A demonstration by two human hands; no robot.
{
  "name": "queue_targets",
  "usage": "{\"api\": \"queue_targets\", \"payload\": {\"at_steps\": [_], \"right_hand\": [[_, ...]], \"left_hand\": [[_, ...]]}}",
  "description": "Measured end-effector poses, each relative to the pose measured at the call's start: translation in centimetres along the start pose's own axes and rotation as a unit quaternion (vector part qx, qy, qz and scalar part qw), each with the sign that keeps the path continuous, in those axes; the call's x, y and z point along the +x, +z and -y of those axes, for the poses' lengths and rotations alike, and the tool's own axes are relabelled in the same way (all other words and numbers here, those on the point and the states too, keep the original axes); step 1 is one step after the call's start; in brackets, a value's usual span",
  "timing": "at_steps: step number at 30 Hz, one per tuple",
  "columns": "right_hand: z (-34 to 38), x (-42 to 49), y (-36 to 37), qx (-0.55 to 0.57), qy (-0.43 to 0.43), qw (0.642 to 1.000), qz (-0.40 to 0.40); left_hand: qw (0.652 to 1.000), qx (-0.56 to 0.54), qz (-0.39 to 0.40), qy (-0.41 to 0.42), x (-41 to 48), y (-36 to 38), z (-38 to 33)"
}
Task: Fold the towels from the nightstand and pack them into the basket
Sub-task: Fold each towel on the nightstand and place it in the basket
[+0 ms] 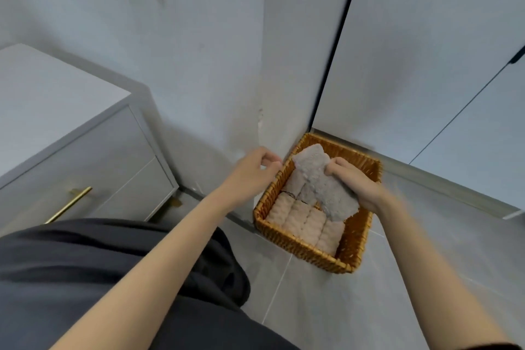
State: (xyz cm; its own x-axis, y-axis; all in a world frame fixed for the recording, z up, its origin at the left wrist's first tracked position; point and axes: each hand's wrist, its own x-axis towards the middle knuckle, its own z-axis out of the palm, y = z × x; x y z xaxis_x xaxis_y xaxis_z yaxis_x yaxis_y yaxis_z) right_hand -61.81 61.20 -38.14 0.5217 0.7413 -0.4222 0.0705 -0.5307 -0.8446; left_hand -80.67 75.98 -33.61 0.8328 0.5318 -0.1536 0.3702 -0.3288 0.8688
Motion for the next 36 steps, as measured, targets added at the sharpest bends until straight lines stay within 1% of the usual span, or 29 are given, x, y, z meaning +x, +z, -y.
{"api": "queue_targets", "payload": {"at_steps": [3,5,7,9,13,15,20,27,32,36], "right_hand": [[-5.1,2.3,-0.1,0.081,0.051,0.991,-0.091],[-8.1,3.6,0.2,0.136,0.104,0.972,-0.162],[-10.9,5.0,0.7,0.219,0.155,0.940,-0.212],[-13.2,6.3,1.1,0.303,0.195,0.901,-0.243],[-16.3,9.3,1.0,0.377,0.239,0.844,-0.298],[-16.8,10.8,0.8,0.392,0.246,0.828,-0.316],[-17.2,14.5,0.1,0.377,0.257,0.823,-0.338],[-19.0,18.5,0.0,0.317,0.257,0.838,-0.363],[-20.3,20.0,0.5,0.297,0.295,0.845,-0.334],[-20.9,20.9,0.8,0.308,0.289,0.854,-0.304]], "left_hand": [[1.000,-0.010,0.012,-0.010,1.0,2.6,0.8],[1.000,-0.009,0.025,-0.015,1.5,4.1,1.5],[0.999,-0.004,0.042,-0.019,1.8,5.1,2.5],[0.998,0.007,0.055,-0.021,2.1,5.7,3.3],[0.996,0.016,0.086,-0.030,2.7,6.7,5.1],[0.995,0.026,0.096,-0.032,3.1,6.8,5.7],[0.996,-0.004,0.078,-0.042,4.3,6.8,6.3],[0.992,0.006,0.111,-0.064,5.0,7.4,7.6],[0.990,0.003,0.124,-0.072,5.7,7.7,7.5],[0.990,0.011,0.122,-0.074,6.1,7.7,7.7]]}}
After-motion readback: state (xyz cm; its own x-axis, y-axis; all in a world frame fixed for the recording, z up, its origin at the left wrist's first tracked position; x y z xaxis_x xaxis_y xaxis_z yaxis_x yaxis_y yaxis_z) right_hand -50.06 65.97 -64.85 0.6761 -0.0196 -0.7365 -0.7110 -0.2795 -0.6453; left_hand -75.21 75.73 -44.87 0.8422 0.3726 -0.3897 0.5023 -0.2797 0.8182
